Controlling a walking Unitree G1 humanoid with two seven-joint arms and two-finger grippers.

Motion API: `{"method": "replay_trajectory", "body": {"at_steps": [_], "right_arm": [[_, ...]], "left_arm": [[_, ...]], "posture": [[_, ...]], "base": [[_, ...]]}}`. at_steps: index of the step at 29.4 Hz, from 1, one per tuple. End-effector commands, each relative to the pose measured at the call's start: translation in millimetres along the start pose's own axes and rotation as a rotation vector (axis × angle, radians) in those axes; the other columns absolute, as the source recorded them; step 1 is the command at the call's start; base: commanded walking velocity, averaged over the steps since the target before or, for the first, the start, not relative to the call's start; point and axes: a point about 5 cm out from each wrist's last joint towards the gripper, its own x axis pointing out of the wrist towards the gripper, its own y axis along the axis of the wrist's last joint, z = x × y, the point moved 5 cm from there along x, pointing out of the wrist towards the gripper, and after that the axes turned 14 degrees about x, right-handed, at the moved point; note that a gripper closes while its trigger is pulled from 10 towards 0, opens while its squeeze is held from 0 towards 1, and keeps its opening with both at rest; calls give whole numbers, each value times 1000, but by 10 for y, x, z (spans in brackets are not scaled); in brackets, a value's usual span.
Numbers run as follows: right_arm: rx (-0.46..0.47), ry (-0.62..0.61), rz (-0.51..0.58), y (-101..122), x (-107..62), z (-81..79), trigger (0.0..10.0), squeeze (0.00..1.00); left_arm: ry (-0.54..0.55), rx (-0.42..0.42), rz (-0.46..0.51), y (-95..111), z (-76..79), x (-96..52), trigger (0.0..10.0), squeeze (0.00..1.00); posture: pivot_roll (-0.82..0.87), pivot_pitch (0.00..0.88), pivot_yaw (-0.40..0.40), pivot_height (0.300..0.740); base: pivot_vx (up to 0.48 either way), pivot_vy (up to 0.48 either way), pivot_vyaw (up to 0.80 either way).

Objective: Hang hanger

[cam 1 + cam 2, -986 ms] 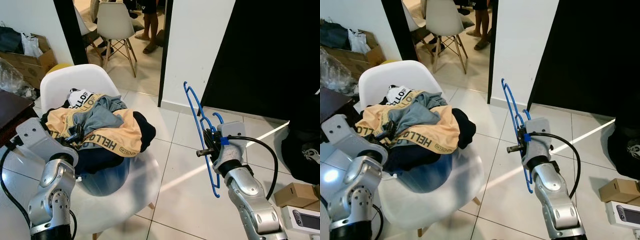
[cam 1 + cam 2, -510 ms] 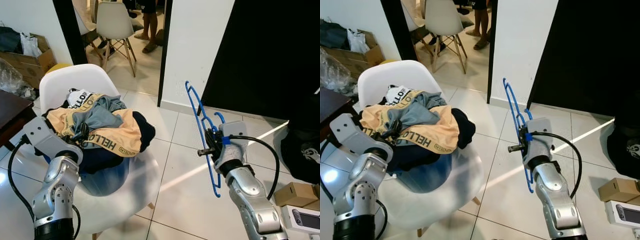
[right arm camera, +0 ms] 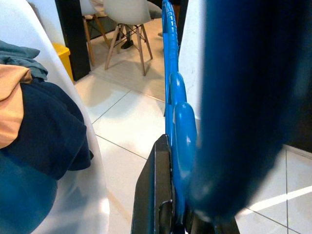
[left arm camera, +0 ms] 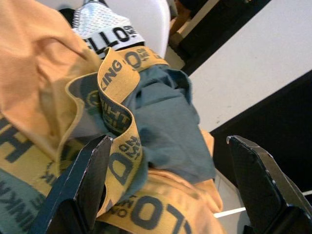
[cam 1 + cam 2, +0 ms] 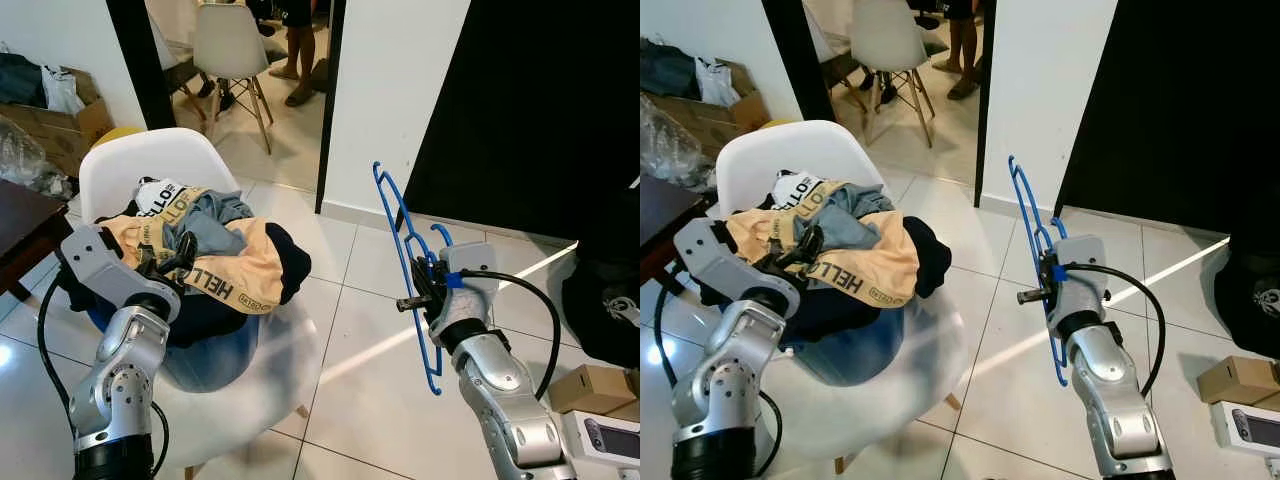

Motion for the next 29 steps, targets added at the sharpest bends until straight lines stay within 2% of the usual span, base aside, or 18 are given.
{"method": "replay_trajectory", "body": {"at_steps": [1,10,12,16,18,19,20,23,29], "right_arm": [[3,-8,-13,-20,-6,11,10000,0],[6,-8,-14,-21,-7,13,10000,0],[6,-8,-14,-18,-8,15,10000,0],[7,-9,-14,-18,-7,16,10000,0],[7,-10,-14,-18,-6,18,10000,0],[7,-10,-14,-18,-6,18,10000,0],[7,-10,-14,-18,-5,19,10000,0],[6,-10,-14,-17,-1,20,10000,0],[5,-11,-15,-15,-2,20,10000,0]], "left_arm": [[-24,-11,-15,-38,59,-12,10000,0],[-36,1,-24,-51,67,-25,10000,0],[-48,58,-18,-30,90,-29,10000,0],[-57,106,-8,-6,107,-31,10000,0],[-56,218,44,116,116,-21,10000,0],[-56,218,44,116,116,-21,10000,0],[-57,263,65,166,125,-17,10000,0],[-39,275,83,228,104,-2,10000,0],[-4,238,54,167,25,-10,10000,0]], "posture": [[-23,159,-16,740],[-21,162,-18,740],[-20,162,-18,740],[-21,161,-18,740],[-21,162,-19,740],[-21,162,-19,740],[-20,162,-19,740],[-20,161,-19,740],[-23,161,-18,740]], "base": [[0,0,0],[0,0,0],[0,0,0],[0,0,0],[0,0,0],[0,0,0],[0,0,0],[0,0,0],[0,0,0]]}}
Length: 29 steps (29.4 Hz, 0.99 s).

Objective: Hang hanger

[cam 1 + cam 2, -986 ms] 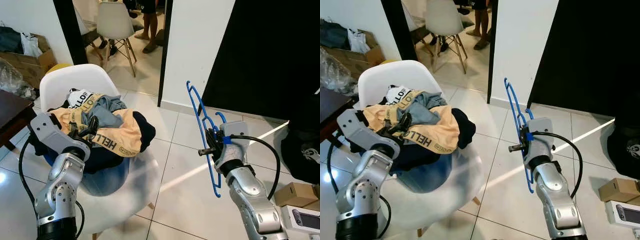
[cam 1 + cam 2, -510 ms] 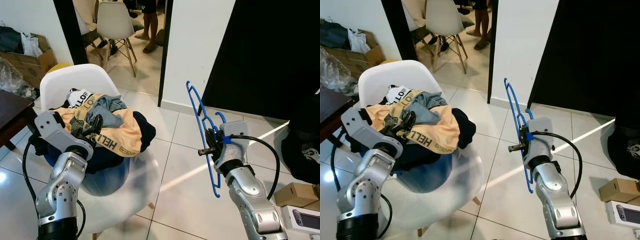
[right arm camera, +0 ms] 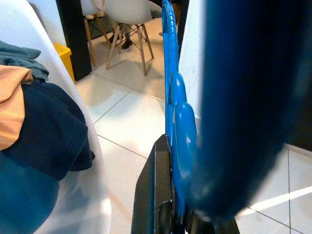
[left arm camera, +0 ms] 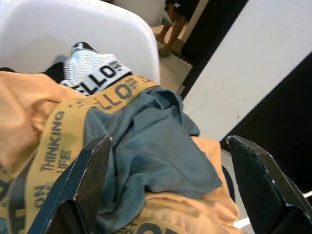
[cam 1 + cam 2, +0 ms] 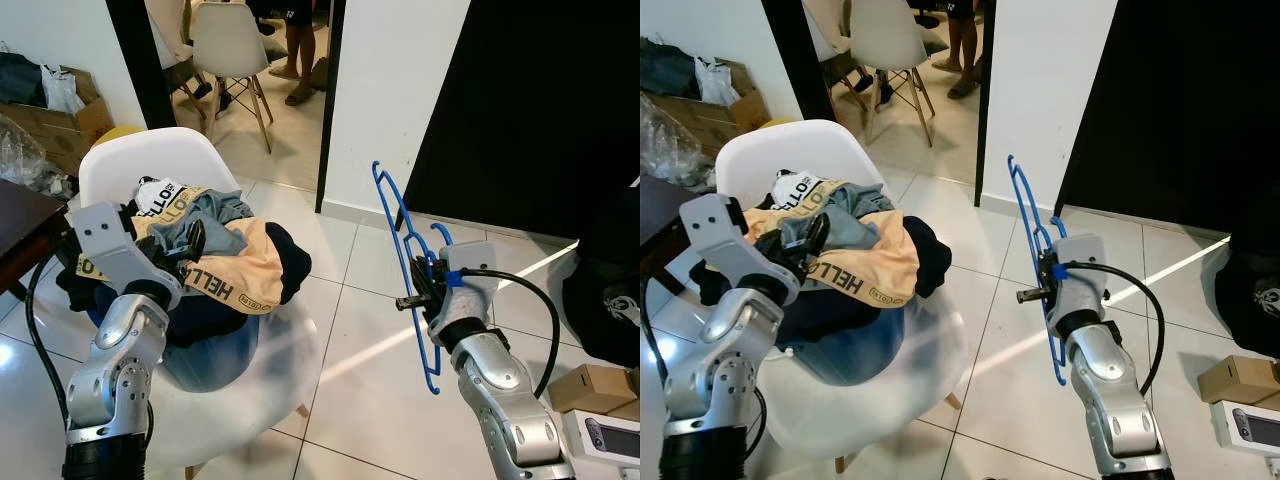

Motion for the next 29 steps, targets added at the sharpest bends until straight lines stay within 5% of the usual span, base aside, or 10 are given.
{"method": "replay_trajectory", "body": {"at_steps": [1,14,21,29], "right_arm": [[0,-14,-14,-24,-14,28,10000,0],[2,-11,-20,-38,-15,34,10000,0],[2,-10,-21,-41,-14,37,10000,0],[1,-11,-19,-32,-16,33,10000,0]], "left_arm": [[22,-14,-38,-94,-40,-23,10000,0],[232,-37,-68,-186,-411,-150,10000,0],[228,-53,-74,-216,-409,-172,10000,0],[189,-195,-145,-428,-287,-155,10000,0]], "posture": [[-23,161,-19,740],[-19,155,-22,740],[-15,151,-25,740],[-26,160,-21,740]], "base": [[0,0,0],[0,0,0],[0,0,0],[0,0,0]]}}
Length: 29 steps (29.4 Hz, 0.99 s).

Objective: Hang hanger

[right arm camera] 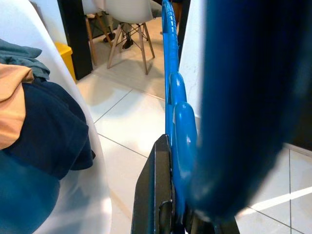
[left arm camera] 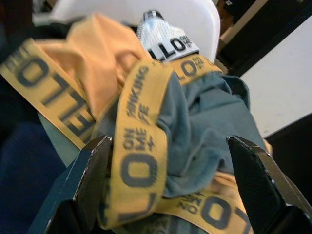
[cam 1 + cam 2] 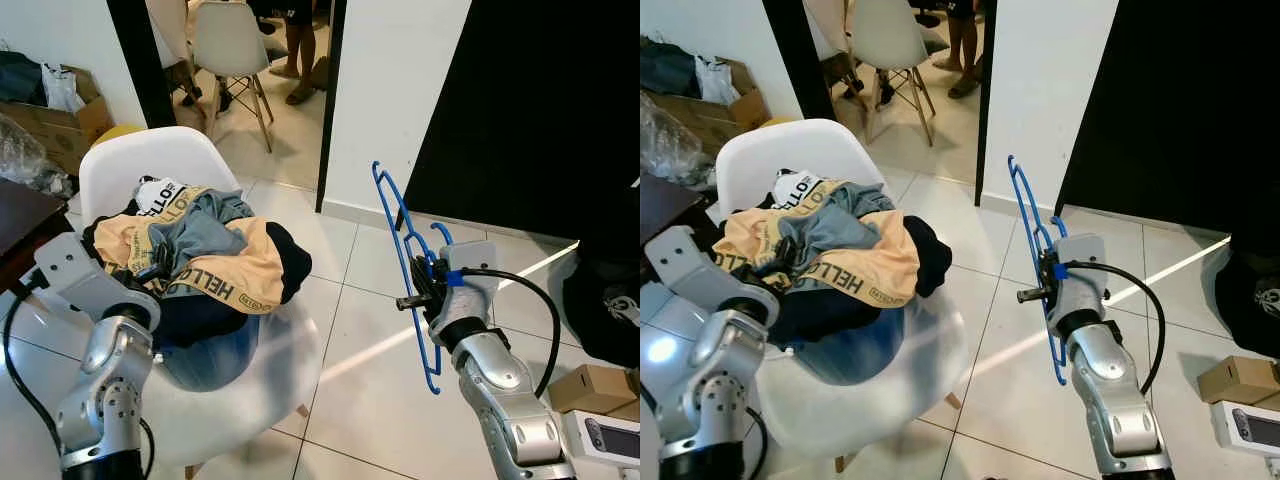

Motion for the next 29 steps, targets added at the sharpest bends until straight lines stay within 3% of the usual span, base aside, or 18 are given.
{"method": "replay_trajectory", "body": {"at_steps": [1,17,19,21,24,29], "right_arm": [[-1,-17,-14,-24,-17,34,10000,0],[2,-19,-12,-18,-13,34,10000,0],[3,-20,-11,-16,-11,35,10000,0],[3,-20,-11,-16,-11,35,10000,0],[4,-21,-10,-13,-12,36,10000,0],[4,-22,-10,-12,-13,36,10000,0]], "left_arm": [[-16,-32,-41,-96,19,-2,10000,0],[-29,-79,-51,-101,51,-4,10000,0],[-56,-146,-48,-84,96,4,10000,0],[-56,-146,-48,-84,96,4,10000,0],[-108,-220,-45,-55,180,4,10000,0],[-168,-255,-32,-4,283,-10,10000,0]], "posture": [[-25,162,-20,740],[-22,164,-21,740],[-22,164,-19,740],[-22,164,-19,740],[-21,164,-20,740],[-20,164,-22,740]], "base": [[0,0,0],[0,0,0],[0,0,0],[0,0,0],[0,0,0],[0,0,0]]}}
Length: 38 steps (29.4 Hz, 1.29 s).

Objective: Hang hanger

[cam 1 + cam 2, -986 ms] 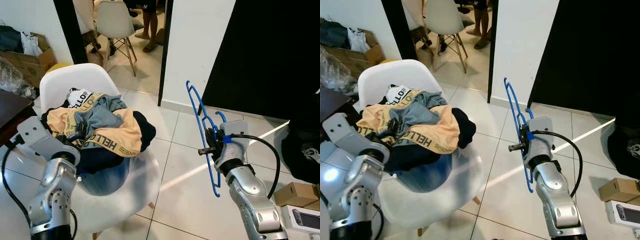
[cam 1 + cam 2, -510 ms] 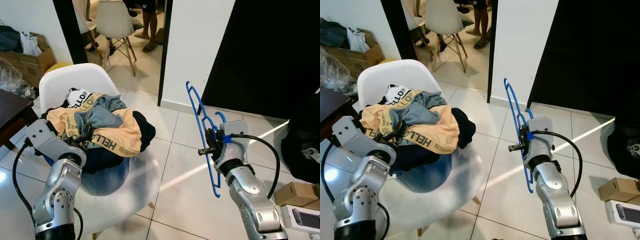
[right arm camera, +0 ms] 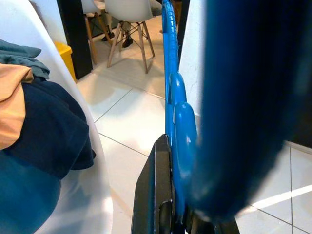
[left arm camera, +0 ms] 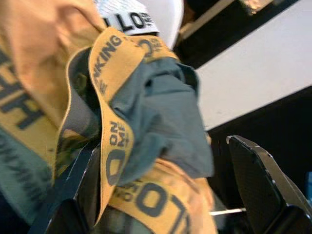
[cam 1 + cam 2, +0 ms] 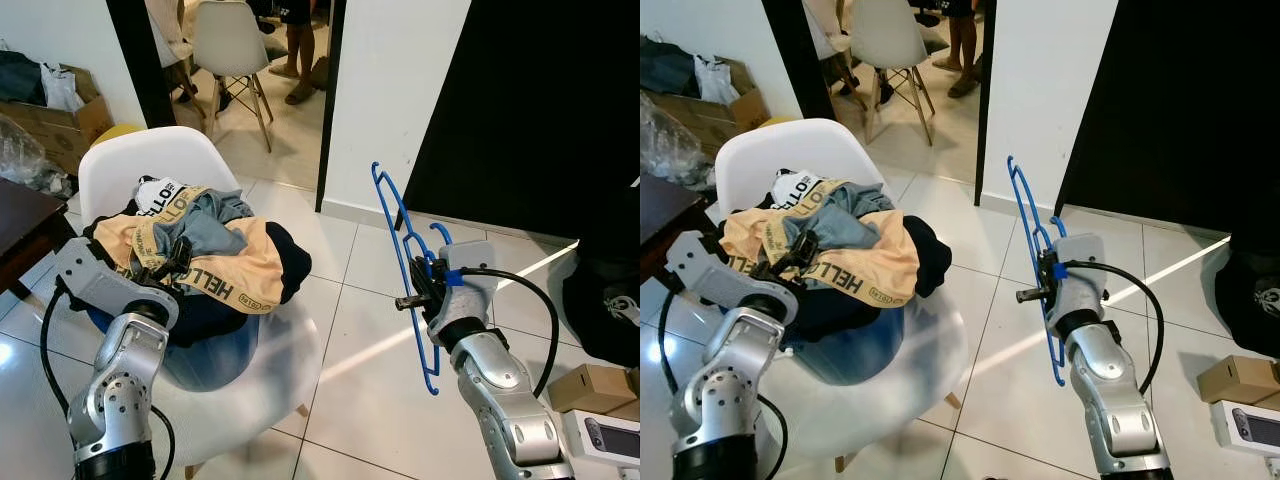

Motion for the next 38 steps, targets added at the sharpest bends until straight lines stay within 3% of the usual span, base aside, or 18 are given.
{"method": "replay_trajectory", "body": {"at_steps": [1,9,11,12,13,15,26,27,28,38], "right_arm": [[-3,-18,-6,-4,-16,41,10000,0],[-1,-19,-7,-2,-16,43,10000,0],[-1,-19,-7,-2,-15,45,10000,0],[-1,-20,-7,-2,-14,46,10000,0],[-1,-20,-7,-2,-14,46,10000,0],[-1,-20,-8,-2,-12,49,10000,0],[-2,-22,-8,-5,-11,51,10000,0],[-2,-22,-9,-7,-12,51,10000,0],[-1,-22,-9,-9,-13,52,10000,0],[1,-22,-11,-19,-15,48,10000,0]], "left_arm": [[-41,-34,-3,-10,83,-11,10000,0],[-51,-30,-18,-34,92,-20,10000,0],[-45,11,-38,-68,75,-22,10000,0],[-42,77,-58,-99,60,-22,10000,0],[-42,77,-58,-99,60,-22,10000,0],[-22,207,-98,-160,4,-21,10000,0],[-1,333,-115,-154,-66,-15,10000,0],[0,345,-117,-152,-72,-14,4275,0],[7,357,-120,-152,-88,-14,0,0],[8,373,-120,-145,-92,-12,0,0]], "posture": [[-21,166,-21,740],[-20,168,-21,740],[-19,168,-22,740],[-19,168,-22,740],[-19,168,-22,740],[-19,167,-22,740],[-19,165,-22,740],[-18,163,-21,740],[-16,162,-21,740],[-16,159,-20,740]], "base": [[0,0,0],[0,0,0],[0,0,0],[0,0,0],[0,0,0],[0,0,0],[0,0,0],[0,0,0],[0,0,0],[0,0,0]]}}
